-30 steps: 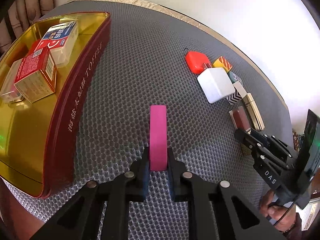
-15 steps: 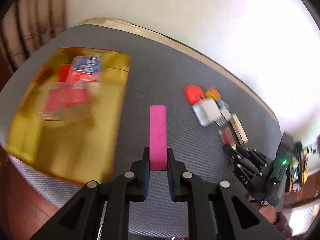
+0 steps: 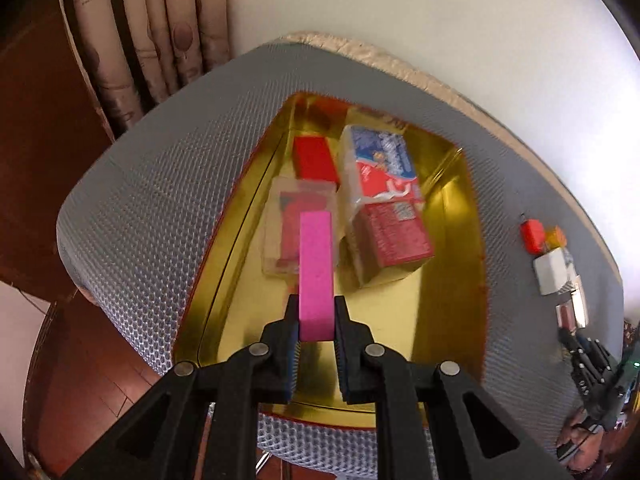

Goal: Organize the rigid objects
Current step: 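Carry the pink eraser into the tin and open the left gripper, then carry the lipstick into the tin and release it with the right gripper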

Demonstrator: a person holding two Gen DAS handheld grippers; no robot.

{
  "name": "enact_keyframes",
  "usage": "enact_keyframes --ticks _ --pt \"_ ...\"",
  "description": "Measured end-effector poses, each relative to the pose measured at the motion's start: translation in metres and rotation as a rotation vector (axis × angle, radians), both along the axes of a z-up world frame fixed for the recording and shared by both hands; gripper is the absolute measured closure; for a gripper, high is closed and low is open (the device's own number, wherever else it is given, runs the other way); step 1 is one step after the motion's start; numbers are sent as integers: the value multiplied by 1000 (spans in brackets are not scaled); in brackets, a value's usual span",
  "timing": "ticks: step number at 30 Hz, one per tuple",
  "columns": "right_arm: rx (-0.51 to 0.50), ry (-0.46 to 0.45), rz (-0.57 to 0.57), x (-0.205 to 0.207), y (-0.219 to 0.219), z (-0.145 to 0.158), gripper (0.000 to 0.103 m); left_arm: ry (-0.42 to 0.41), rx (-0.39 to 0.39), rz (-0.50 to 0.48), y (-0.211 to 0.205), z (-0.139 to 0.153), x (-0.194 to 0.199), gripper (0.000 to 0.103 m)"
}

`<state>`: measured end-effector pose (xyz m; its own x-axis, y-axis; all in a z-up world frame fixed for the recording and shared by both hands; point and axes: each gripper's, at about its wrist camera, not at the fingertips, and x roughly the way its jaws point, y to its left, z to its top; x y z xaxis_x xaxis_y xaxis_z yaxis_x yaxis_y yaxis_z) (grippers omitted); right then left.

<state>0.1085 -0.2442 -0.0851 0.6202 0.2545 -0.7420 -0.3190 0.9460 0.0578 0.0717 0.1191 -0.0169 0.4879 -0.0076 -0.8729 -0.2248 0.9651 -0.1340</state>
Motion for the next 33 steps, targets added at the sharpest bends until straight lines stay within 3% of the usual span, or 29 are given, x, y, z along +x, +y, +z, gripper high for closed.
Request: enact_keyframes --ticks 2,10,14,18,21,24,27,33 --pt "0 0 1 0 0 0 84 10 -21 1 2 -8 2 88" --pt "4 2 1 0 -1 0 84 15 13 0 -4 -18 1 87" --pt "6 4 3 0 -2 -1 83 13 5 35 -5 -12 -12 81" --pt "23 19 8 3 -8 -1 83 -56 -24 76 -8 5 -38 65" --pt "31 39 9 5 -10 -1 83 -120 -19 102 -14 16 -61 63" --pt "45 78 -9 7 -12 1 83 -130 -48 90 -23 17 -78 55" --pt "89 126 -33 9 -17 3 83 -130 -80 78 -31 11 -91 55" --pt "270 253 -87 9 -35 4 83 -107 -78 62 -37 -4 -102 55"
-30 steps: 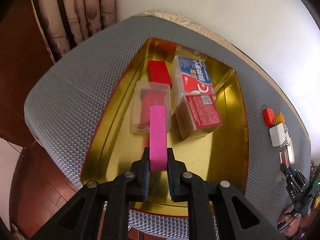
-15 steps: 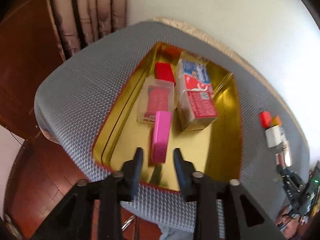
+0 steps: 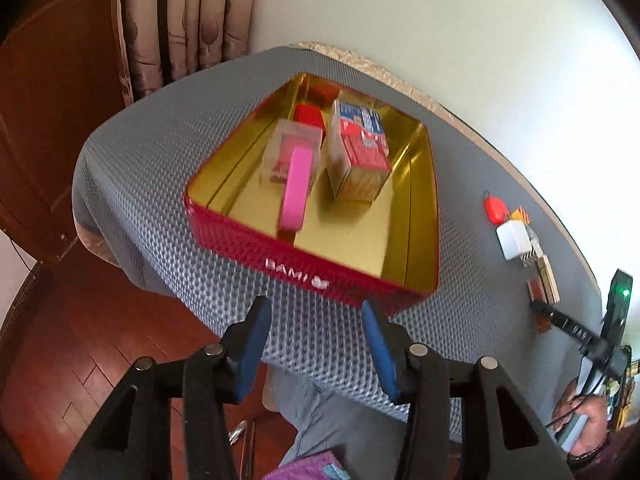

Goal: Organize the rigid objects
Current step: 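Carry the lipstick into the tin and release it with the right gripper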

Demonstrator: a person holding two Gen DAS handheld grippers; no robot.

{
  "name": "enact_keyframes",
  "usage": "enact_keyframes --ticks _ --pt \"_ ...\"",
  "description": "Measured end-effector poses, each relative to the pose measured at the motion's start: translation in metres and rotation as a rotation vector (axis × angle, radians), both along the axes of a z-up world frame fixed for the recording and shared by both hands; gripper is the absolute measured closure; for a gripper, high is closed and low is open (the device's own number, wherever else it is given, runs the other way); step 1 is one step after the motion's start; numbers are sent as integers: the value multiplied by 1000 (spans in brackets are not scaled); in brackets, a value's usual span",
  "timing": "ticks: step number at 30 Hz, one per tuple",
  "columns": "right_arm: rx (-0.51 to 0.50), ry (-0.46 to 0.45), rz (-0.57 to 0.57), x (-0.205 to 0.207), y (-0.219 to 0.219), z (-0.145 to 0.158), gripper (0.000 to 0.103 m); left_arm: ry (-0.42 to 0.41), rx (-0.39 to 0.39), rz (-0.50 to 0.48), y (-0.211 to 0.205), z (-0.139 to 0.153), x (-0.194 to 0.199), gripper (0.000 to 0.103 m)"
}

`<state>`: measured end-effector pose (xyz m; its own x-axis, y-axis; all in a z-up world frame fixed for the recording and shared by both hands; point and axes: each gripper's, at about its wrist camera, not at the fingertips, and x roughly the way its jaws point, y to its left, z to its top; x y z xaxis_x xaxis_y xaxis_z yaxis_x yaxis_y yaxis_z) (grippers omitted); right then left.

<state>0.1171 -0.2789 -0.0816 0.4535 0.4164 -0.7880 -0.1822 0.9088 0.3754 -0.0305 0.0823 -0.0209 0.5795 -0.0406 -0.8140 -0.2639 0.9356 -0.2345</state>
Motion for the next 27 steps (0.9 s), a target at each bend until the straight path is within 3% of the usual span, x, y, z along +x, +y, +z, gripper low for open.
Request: enact_keyframes --ticks 9,19,27 --pt "224 92 -8 -2 18 30 83 5 -29 -44 -5 -6 -6 55" --pt "253 64 138 63 150 105 83 -30 4 -41 -5 0 -10 55" --pt "241 142 123 115 218 81 83 8 -42 -20 8 -10 -5 55"
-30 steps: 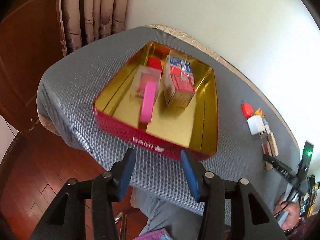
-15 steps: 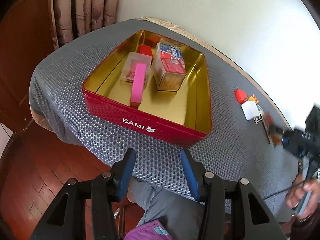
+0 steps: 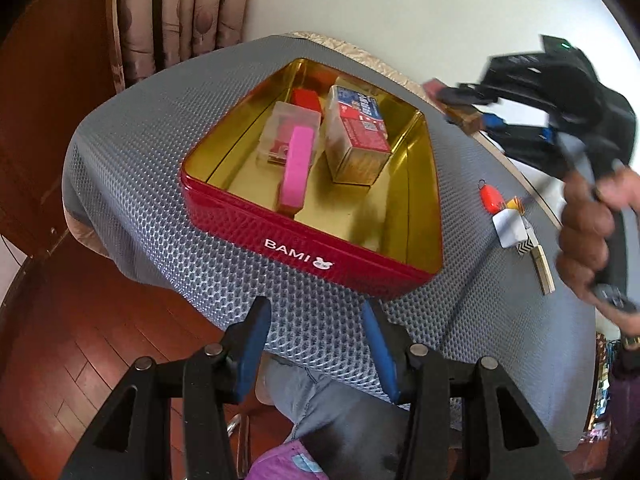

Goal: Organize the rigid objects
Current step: 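Carry the lipstick into the tin and release it with the right gripper, then move the left gripper to the white charger and grasp it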

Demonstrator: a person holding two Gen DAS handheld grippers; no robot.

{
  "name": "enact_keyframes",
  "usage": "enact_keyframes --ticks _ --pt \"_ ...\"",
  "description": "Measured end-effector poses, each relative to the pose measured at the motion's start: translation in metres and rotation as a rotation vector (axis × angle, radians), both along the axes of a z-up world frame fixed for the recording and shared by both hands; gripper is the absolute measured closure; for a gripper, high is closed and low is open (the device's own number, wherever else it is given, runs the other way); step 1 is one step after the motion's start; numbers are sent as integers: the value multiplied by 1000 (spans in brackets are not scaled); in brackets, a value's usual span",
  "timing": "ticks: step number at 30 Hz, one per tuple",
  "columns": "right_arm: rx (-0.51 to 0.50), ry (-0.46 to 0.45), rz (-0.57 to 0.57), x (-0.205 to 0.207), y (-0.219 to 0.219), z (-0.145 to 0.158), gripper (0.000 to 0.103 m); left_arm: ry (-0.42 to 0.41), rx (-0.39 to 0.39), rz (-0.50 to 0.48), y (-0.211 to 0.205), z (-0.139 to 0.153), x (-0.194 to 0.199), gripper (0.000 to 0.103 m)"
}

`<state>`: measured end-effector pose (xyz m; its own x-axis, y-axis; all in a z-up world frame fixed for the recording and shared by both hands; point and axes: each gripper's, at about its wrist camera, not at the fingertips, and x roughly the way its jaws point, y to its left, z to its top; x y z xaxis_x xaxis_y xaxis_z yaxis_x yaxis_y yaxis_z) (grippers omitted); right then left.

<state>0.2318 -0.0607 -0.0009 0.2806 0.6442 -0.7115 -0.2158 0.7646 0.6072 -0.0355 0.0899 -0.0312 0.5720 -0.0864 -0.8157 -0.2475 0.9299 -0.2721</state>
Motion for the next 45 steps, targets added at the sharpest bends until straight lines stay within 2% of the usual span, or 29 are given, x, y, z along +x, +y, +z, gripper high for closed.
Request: enact_keyframes --ticks 8,15,18,20,23,27,31,33,36,38,39,42,45 --pt "-76 -1 -10 20 33 -11 82 44 -18 15 9 -10 4 55" --pt "-77 -43 2 14 42 -8 82 50 -25 17 13 -12 3 55" --pt "-30 -115 11 -16 21 1 74 38 -4 15 11 -9 2 55" --pt "-42 -186 21 -48 -1 2 66 28 13 12 10 -5 2 55" --pt "-148 -285 3 -100 -42 -7 55 21 38 -4 4 -3 0 55" --pt "-328 -349 -147 -154 -133 -30 49 14 86 -42 -13 0 -1 55" --pt "-623 -376 -300 -186 -224 -50 35 3 151 -115 -39 3 -3 55" --pt "-706 -383 -346 -197 -260 -58 34 -1 193 -171 -58 0 -4 55" --pt "-811 -381 -391 -206 -296 -71 23 11 247 -270 -90 -4 -2 55" --pt "-794 -359 -413 -208 -316 -81 15 9 264 -346 -116 -2 3 55" --pt "-745 -321 -426 -205 -327 -85 14 -7 274 -382 -128 1 6 55" --pt "-635 -300 -444 -201 -340 -83 11 -84 298 -526 -165 14 22 55" --pt "-593 -289 -424 -198 -344 -83 11 -122 329 -676 -197 22 50 55"
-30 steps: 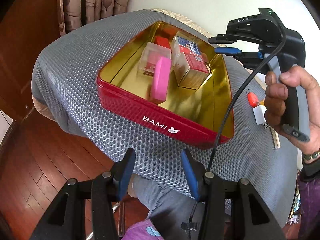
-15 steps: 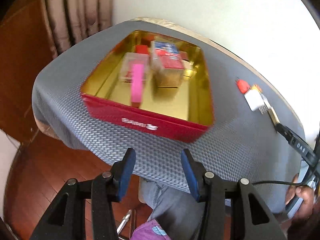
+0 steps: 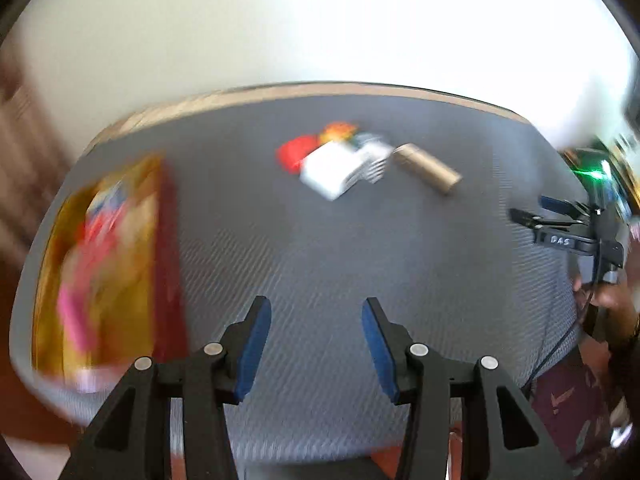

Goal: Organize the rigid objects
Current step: 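Move the left gripper to the white charger and grasp it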

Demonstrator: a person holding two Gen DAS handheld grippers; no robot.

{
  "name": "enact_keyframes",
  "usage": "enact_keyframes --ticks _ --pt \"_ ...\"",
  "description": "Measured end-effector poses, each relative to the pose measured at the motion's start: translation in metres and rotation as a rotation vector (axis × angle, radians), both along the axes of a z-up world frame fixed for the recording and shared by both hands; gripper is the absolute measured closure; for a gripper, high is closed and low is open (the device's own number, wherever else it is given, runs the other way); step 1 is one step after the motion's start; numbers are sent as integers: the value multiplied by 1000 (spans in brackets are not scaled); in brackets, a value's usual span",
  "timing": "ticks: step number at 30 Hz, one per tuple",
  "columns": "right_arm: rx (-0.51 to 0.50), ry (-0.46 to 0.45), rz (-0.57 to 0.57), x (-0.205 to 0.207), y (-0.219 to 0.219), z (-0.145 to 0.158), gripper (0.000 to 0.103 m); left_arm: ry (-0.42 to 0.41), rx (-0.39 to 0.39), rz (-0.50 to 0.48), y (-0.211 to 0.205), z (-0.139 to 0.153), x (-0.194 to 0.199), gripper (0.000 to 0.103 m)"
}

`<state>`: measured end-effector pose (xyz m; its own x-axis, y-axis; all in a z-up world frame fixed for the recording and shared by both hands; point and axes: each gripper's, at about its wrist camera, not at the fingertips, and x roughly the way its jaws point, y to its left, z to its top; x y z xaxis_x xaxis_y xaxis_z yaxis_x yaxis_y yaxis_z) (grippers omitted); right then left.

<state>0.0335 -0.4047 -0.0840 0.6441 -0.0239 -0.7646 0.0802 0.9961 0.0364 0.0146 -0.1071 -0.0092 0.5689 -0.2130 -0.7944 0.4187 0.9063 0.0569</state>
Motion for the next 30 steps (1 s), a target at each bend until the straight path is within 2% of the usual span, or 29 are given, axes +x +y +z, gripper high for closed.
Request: enact_keyframes --ticks 3,5,7,12,19,22,26,30 --pt "6 -25 30 -3 1 4 10 -30 40 -92 -22 5 32 55" --pt "13 -39 45 -5 2 6 9 -19 24 -153 -34 8 56 55" --pt "23 -46 47 -5 0 8 9 27 11 -192 -44 7 81 55" --pt "63 -43 55 -3 -10 9 9 130 47 -274 -65 -3 126 55" --pt "85 -25 71 -10 -8 8 9 99 222 -336 -91 -11 149 55" --pt "92 -24 75 -13 -12 6 9 116 241 -348 -93 -16 157 55" --pt "98 -14 81 -14 -13 4 9 168 264 -371 -94 -27 168 49" --pt "102 -5 80 -9 -9 2 9 198 332 -393 -101 -41 174 46"
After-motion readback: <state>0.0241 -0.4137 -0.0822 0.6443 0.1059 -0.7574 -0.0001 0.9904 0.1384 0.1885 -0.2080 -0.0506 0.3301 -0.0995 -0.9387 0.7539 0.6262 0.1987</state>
